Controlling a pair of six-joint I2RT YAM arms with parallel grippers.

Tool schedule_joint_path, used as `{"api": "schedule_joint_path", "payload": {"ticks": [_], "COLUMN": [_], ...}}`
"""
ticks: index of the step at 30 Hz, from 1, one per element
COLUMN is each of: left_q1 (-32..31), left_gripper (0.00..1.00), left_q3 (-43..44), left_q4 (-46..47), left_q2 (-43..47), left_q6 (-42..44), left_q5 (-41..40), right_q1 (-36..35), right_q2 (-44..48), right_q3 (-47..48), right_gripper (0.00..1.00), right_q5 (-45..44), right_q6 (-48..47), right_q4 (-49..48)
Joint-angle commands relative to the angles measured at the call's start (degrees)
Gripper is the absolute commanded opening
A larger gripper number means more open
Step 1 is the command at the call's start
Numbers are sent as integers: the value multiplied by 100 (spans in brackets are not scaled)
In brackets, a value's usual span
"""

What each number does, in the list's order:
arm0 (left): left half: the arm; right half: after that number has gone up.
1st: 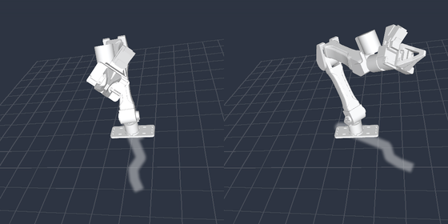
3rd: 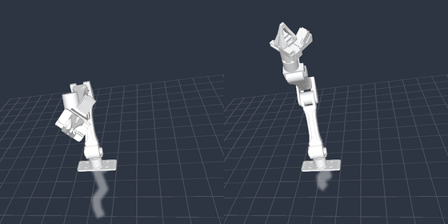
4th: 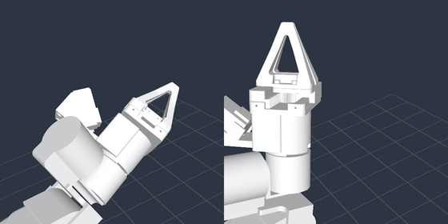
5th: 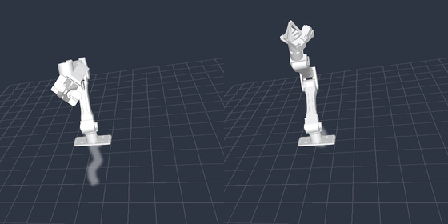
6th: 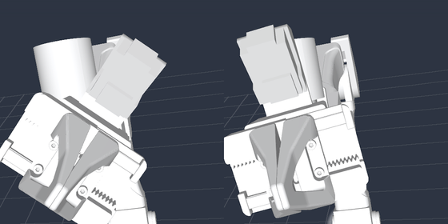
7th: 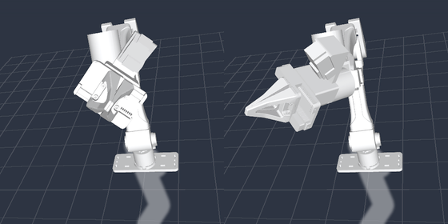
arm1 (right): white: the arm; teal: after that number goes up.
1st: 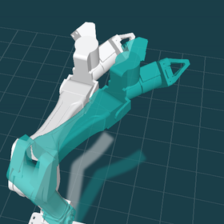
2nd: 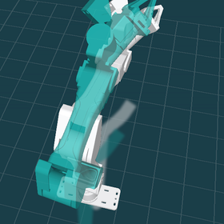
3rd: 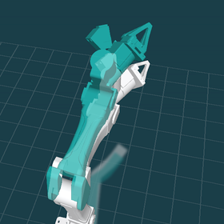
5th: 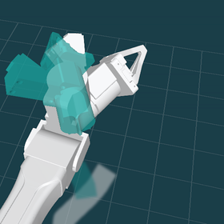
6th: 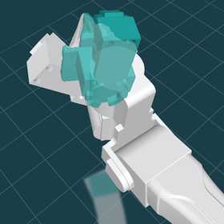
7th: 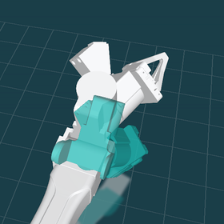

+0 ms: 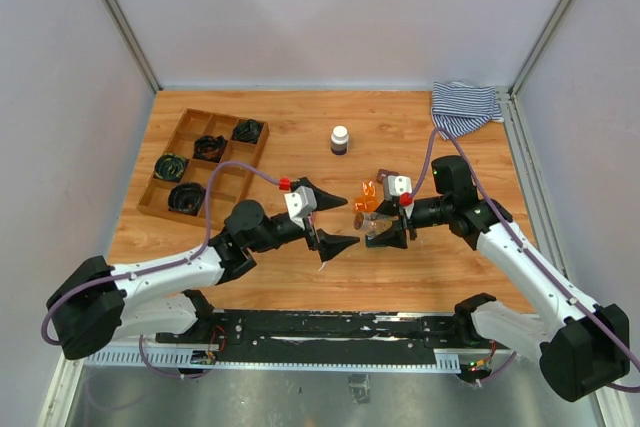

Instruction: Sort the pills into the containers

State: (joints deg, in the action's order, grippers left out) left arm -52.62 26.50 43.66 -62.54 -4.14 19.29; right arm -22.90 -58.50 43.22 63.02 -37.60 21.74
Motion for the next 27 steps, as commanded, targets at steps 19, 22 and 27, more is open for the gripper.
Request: {"api": "schedule_joint_path", "payload": {"ticks": [19, 22, 27], "left_q1": [41, 41, 41], "left_gripper": [66, 61, 44], "left_q3": [533, 540, 541], "left_q4": [341, 374, 455], "left_q2": [-735, -774, -794], "left_q6": [4, -46, -201], "left_q5": [158, 213, 372], "right_q1": [22, 22, 22], "right_q2": [106, 107, 110], "right_q3": [106, 101, 103], "right_gripper": [1, 1, 1], "right_q5": [207, 202, 206], "right_q6": [-39, -44, -39], "right_q4": [2, 5, 6]}}
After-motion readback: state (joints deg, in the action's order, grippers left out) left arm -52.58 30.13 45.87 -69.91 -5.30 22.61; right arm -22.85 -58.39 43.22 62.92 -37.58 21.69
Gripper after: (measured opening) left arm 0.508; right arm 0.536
